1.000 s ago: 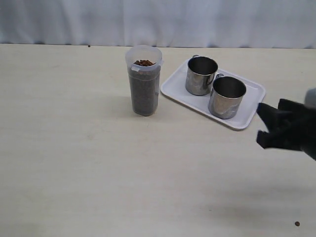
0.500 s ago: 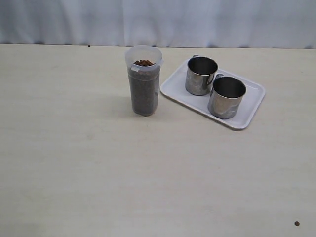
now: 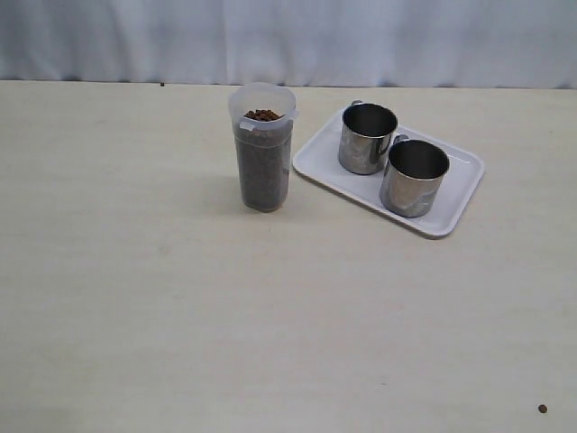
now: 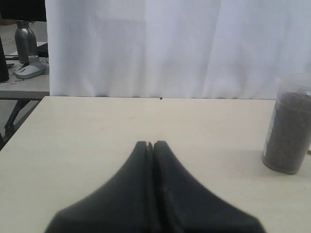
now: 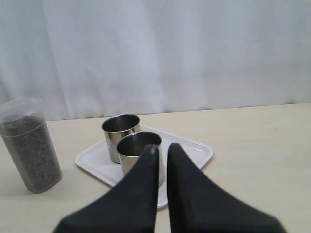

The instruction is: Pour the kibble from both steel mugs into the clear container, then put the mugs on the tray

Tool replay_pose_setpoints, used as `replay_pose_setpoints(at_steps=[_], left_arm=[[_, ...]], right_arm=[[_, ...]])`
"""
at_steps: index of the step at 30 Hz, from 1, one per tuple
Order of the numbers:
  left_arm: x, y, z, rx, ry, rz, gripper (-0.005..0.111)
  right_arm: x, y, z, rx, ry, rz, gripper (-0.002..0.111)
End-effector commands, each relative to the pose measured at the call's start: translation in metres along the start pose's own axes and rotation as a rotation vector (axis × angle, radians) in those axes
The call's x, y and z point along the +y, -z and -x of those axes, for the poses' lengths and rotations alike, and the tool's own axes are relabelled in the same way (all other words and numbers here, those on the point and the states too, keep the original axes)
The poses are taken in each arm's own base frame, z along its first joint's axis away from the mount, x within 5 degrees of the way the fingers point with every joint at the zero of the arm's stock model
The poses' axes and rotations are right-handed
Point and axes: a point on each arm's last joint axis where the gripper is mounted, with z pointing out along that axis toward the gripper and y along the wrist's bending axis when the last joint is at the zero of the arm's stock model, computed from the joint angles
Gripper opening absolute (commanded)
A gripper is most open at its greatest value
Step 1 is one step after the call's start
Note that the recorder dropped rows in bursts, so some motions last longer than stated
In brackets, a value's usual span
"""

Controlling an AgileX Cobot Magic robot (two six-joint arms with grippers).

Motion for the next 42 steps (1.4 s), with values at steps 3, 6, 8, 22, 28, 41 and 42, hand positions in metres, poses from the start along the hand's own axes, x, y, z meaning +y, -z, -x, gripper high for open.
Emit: replay_pose_setpoints(at_steps=[3,6,8,22,28,41,42], left_arm=[[0.000,0.000,0.000,-0.009,-0.003,-0.007,0.000],[0.000,0.000,0.000,-0.009,-0.003,-0.007,0.000],[0.000,0.000,0.000,-0.009,-0.003,-0.007,0.000],[0.000,0.000,0.000,-0.009,-0.003,-0.007,0.000],[0.000,0.000,0.000,-0.009,-0.003,-0.007,0.000],[0.000,0.000,0.000,-0.009,-0.003,-0.007,0.000],[0.000,0.000,0.000,-0.009,-0.003,-0.007,0.000]], right_arm=[[-0.001,0.000,-0.002,0.006,-0.010,-0.007,0.005],[-0.001,0.000,-0.002,0.006,-0.010,-0.007,0.005],[-0.001,0.000,-0.002,0.006,-0.010,-0.007,0.005],[-0.001,0.000,-0.002,0.006,-0.010,-0.007,0.005],[-0.001,0.000,-0.002,0.006,-0.010,-0.007,0.005],[-0.012,0.002,-0.001,-0.013,-0.001,-0.216,0.005],[-0.013,0.002,0.000,-0.012,0.013,-0.221,0.005]])
